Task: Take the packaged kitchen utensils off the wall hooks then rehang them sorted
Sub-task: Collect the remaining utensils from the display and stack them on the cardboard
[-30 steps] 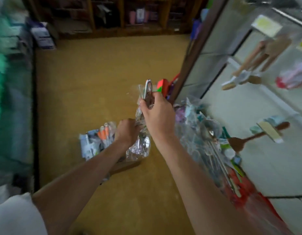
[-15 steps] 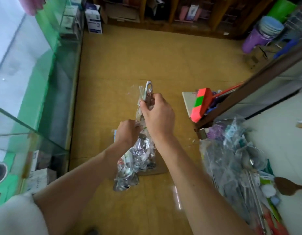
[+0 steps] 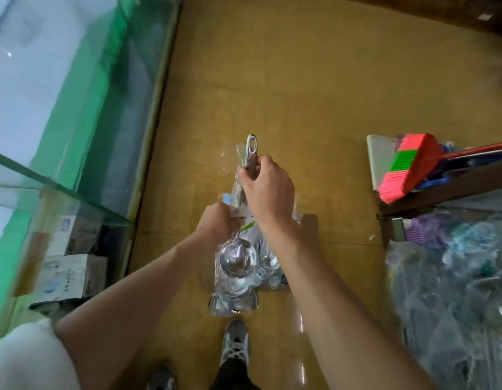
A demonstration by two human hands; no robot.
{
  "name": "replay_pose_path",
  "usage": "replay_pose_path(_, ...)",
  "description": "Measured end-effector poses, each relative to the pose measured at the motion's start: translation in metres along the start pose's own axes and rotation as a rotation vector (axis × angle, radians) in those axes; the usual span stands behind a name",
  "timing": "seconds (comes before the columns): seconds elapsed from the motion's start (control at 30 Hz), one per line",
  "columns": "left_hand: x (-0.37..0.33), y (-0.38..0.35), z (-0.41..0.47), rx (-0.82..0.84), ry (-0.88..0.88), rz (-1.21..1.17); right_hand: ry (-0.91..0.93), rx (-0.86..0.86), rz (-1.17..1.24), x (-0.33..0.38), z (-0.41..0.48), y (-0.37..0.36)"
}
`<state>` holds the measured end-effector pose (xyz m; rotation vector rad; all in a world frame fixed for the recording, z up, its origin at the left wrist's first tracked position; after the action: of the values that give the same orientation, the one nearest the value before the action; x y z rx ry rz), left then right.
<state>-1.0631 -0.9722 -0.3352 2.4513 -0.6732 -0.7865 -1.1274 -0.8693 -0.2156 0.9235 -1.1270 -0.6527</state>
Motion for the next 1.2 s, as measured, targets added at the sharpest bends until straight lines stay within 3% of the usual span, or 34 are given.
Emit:
replay_pose_path(0.27, 0.064, -0.115, 0.105, 0.33, 0.219, -0.128, -0.061, 0.291, 0.023, -0.095, 0.004, -0.16)
replay_pose_path(0.47, 0.1, -0.163, 0.144, 0.384, 0.299, -0.168, -0.134, 0.423, 0.021, -0.147, -0.01, -0.249)
replay_pose_path(0.57, 0.102, -0.176, 0.153, 0.346, 0.267, -0.189, -0.163, 0.45, 0.007, -0.168, -0.011, -0.271)
replay_pose_path(0.83, 0.095, -0.177, 0.15, 0.085, 0.209, 0.157, -0.19, 0.499, -0.007, -0.189, -0.017, -0.28)
replay_pose_path(0.97, 0.086, -0.157, 0.14, 0.037, 0.21, 0.154, -0.16, 0.455, -0.032, -0.183, -0.014, -0.255)
replay_pose_path(1.2, 0.028, -0.088, 0.101, -0.138, 0.064, 0.158, -0.121, 0.337, -0.019, -0.16, -0.008, -0.175)
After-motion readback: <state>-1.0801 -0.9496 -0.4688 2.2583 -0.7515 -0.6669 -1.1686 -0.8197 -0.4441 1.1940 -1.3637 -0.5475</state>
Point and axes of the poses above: each hand's wrist, its own z-axis towards the middle knuckle, its own y-axis out of the back of the hand, x = y × z, the point moved 8 cm from there along z, towards the middle knuckle, and after that the axes turned 15 degrees about y, right-handed, at the moved point
